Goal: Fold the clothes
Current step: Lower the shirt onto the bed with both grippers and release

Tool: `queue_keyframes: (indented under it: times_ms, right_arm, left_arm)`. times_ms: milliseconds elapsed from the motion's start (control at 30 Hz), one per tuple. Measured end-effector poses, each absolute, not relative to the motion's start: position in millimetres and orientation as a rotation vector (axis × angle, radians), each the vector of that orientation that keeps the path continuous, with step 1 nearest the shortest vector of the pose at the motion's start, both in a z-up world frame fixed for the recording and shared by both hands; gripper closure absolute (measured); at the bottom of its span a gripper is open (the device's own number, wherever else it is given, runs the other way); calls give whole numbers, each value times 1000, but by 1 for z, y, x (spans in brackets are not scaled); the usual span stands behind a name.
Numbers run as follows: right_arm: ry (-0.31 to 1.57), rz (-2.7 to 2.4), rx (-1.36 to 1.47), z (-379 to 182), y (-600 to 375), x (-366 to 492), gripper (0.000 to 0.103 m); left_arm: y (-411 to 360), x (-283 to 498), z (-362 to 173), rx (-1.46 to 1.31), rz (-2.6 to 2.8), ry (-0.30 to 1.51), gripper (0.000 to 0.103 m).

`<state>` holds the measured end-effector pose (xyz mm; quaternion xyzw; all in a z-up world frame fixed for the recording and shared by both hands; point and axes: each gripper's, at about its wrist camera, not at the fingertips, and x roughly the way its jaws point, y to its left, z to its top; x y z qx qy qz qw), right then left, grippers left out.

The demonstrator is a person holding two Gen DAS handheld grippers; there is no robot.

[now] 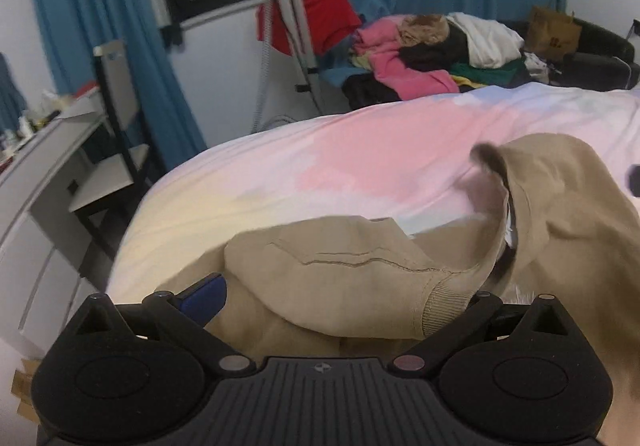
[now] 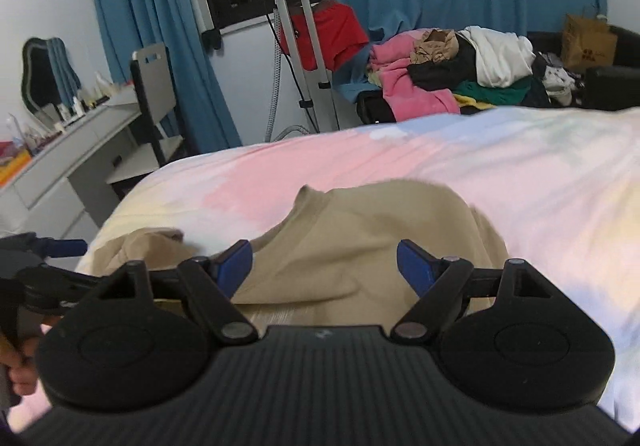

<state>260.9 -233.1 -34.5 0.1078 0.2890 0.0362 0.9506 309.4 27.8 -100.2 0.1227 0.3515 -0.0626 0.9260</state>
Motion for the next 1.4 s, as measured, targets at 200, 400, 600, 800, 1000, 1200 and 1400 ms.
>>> queue_keyframes:
  times_ms: [200, 400, 600, 800, 1000, 1200, 1400]
  right_arm:
    - [566, 103, 284, -40, -237, 214, 24]
    - [592, 168, 265, -47, -228, 250, 40]
    - [658, 241, 196, -62, -193, 345, 51]
    - [815, 194, 34, -110, -162, 415, 64]
    - [780, 59, 9, -124, -171, 420, 98]
    - [450, -170, 154, -68, -217, 404, 98]
    - [425, -214, 202, -72, -245, 450, 98]
  left_arm:
    - [44, 242, -104, 192, -88, 692, 1]
    - [54, 229, -122, 161, -98, 671, 1]
    - [52, 230, -141, 174, -144, 616, 0]
    - [53, 244, -149, 171, -206, 587, 0]
    - [62, 271, -140, 58, -163, 539, 1]
    - [61, 346, -94, -34, -41, 438, 1]
    - [37, 464, -84, 9, 32, 508, 0]
